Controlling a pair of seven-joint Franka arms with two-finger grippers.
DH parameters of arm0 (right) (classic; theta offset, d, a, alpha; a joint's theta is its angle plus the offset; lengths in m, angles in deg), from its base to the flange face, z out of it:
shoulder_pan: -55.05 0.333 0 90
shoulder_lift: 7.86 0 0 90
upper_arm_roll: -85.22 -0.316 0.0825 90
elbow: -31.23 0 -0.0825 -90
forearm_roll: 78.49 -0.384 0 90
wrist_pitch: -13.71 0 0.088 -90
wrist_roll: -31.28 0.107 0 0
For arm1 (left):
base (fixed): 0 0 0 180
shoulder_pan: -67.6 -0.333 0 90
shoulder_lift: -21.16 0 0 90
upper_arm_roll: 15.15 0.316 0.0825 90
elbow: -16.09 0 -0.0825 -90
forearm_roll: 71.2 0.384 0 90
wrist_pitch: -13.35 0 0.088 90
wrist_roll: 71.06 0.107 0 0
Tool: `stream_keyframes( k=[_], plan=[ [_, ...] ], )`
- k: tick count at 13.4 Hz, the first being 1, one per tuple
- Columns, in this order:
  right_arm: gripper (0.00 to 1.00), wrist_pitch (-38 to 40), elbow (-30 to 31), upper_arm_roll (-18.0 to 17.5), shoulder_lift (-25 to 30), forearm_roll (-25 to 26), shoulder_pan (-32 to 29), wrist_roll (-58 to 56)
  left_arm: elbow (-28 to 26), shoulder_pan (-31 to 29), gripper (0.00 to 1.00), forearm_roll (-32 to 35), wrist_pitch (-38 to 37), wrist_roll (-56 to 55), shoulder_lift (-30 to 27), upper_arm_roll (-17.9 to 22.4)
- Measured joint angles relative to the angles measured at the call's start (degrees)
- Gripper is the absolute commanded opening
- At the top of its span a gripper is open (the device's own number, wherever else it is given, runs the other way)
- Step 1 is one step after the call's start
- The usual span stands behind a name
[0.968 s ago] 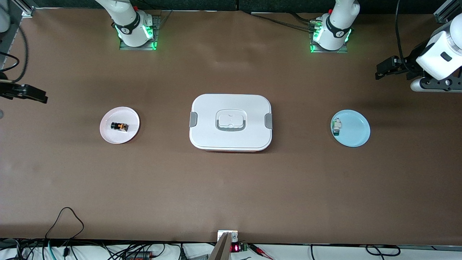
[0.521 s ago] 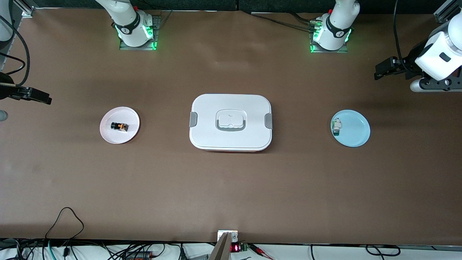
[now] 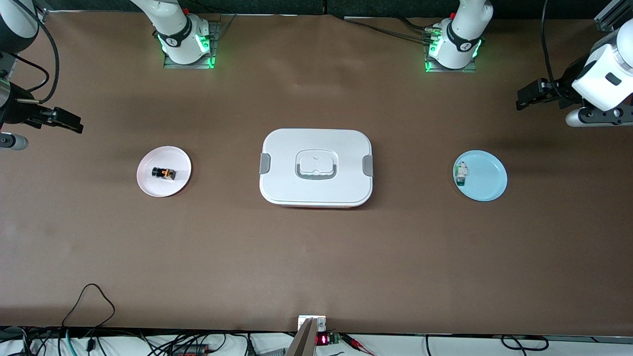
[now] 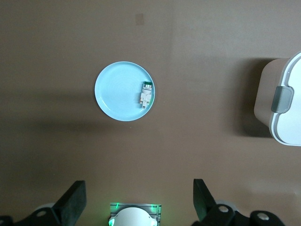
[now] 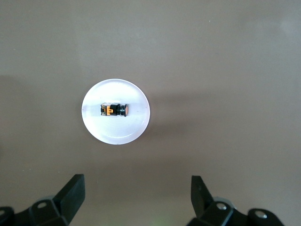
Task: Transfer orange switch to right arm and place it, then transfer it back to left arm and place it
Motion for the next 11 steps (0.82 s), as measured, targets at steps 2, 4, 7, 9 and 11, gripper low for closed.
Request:
stream_keyframes(
  k=[2, 4, 7, 9, 11],
  plan=[
    [1.0, -0.99, -0.06, -0.26, 0.75, -0.07, 0.01, -0.97, 0.0, 0.0, 1.0, 0.02, 0.0, 0.82, 0.02, 0.48],
    [1.0, -1.69, -0.07, -0.66, 1.23, -0.11, 0.02, -1.02, 0.0, 0.0, 1.0, 0.02, 0.11, 0.71, 0.03, 0.58],
    [1.0, -1.9, -0.61, -0.75, 1.18, -0.16, 0.02, -1.05, 0.0, 0.02, 1.0, 0.02, 0.3, 0.7, 0.06, 0.58],
    [1.0, -1.87, -0.95, -0.75, 1.16, -0.44, 0.01, -1.19, 0.0, 0.05, 1.0, 0.01, 0.41, 0.74, 0.15, 0.58],
    [1.0, -1.83, -1.34, -0.78, 1.16, -1.31, 0.01, -1.28, 0.0, 0.08, 1.0, 0.01, 0.48, 0.75, 0.2, 0.58]
  ],
)
